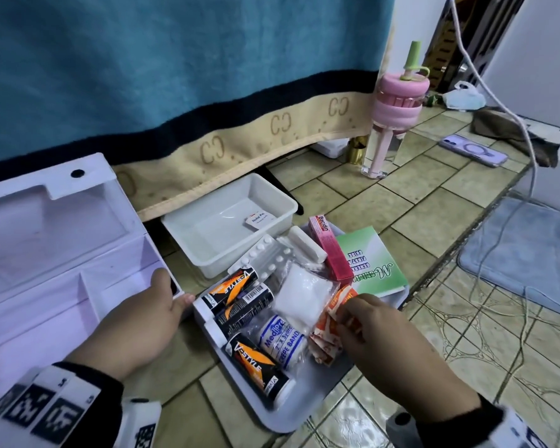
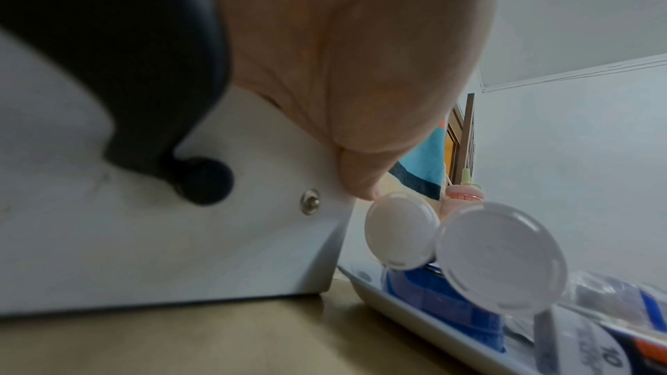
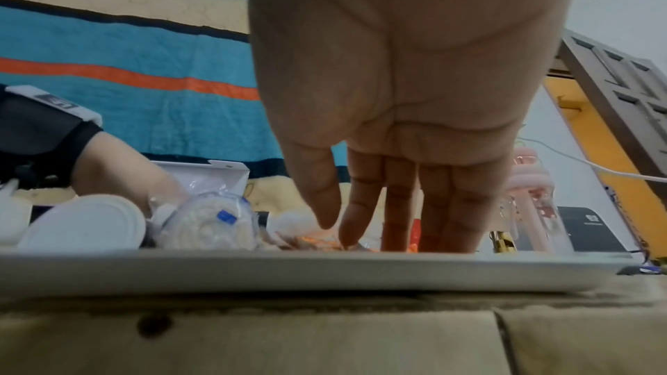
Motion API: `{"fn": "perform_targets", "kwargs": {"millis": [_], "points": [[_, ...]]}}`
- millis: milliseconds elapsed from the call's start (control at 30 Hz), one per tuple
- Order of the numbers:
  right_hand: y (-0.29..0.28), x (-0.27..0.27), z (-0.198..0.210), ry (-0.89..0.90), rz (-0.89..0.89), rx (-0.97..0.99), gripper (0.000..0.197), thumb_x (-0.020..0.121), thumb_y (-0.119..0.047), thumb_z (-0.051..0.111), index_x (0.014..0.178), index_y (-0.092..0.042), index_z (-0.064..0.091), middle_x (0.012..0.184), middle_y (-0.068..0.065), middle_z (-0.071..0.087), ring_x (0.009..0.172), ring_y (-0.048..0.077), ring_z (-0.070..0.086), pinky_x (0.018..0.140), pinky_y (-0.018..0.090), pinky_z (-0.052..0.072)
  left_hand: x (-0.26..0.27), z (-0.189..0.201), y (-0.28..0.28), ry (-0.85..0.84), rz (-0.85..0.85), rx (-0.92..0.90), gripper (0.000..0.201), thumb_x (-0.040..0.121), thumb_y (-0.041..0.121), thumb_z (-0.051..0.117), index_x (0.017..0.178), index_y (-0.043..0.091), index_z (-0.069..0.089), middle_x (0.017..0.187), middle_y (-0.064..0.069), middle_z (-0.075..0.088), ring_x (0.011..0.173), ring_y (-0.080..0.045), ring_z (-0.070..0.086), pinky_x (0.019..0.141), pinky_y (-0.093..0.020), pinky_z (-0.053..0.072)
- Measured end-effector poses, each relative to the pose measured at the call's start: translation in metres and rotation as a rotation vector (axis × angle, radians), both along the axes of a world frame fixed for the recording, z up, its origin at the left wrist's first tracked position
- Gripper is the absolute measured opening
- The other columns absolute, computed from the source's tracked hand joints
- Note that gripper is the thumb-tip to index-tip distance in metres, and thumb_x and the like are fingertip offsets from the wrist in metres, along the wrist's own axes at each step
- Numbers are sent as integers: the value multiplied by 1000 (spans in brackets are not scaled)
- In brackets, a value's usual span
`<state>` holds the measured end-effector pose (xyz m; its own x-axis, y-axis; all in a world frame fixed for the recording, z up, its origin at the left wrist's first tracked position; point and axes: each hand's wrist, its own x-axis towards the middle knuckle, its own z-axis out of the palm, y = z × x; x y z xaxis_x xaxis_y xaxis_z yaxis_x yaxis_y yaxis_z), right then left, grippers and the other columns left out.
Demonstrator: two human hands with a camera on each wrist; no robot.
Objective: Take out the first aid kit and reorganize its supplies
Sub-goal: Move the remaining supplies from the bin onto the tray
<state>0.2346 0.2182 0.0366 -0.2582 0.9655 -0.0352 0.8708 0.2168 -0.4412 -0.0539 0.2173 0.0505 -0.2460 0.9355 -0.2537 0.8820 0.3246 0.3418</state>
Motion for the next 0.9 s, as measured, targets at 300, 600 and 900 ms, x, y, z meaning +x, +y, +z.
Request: {"fn": "perform_targets", "kwargs": {"millis": [300,600,900], "points": [[32,-10,54,38,58,58,9,87,-31,57,84,-25,64,86,-13,61,77,6,58,68,23,47,-1,0,0,-7,-7,-9,35,96,41,38,73,22,22,60,-5,44,56,-21,45,51,-31,30],[124,-94,92,-367,394,3,42,100,-41,35,119,-12,58,114,7,62,103,24,57,77,29,41,-1,2,1,27,-46,-25,30,97,42,35,83,18,24,62,0,40,56,-16,41,50,-30,28],[163,-139,45,-559,436,-230,62,98,-50,28,75,-3,61,96,12,66,98,28,60,87,33,42,-2,3,0,26,-73,-19,29,98,41,35,85,18,25,63,0,41,58,-18,41,52,-33,28]]}}
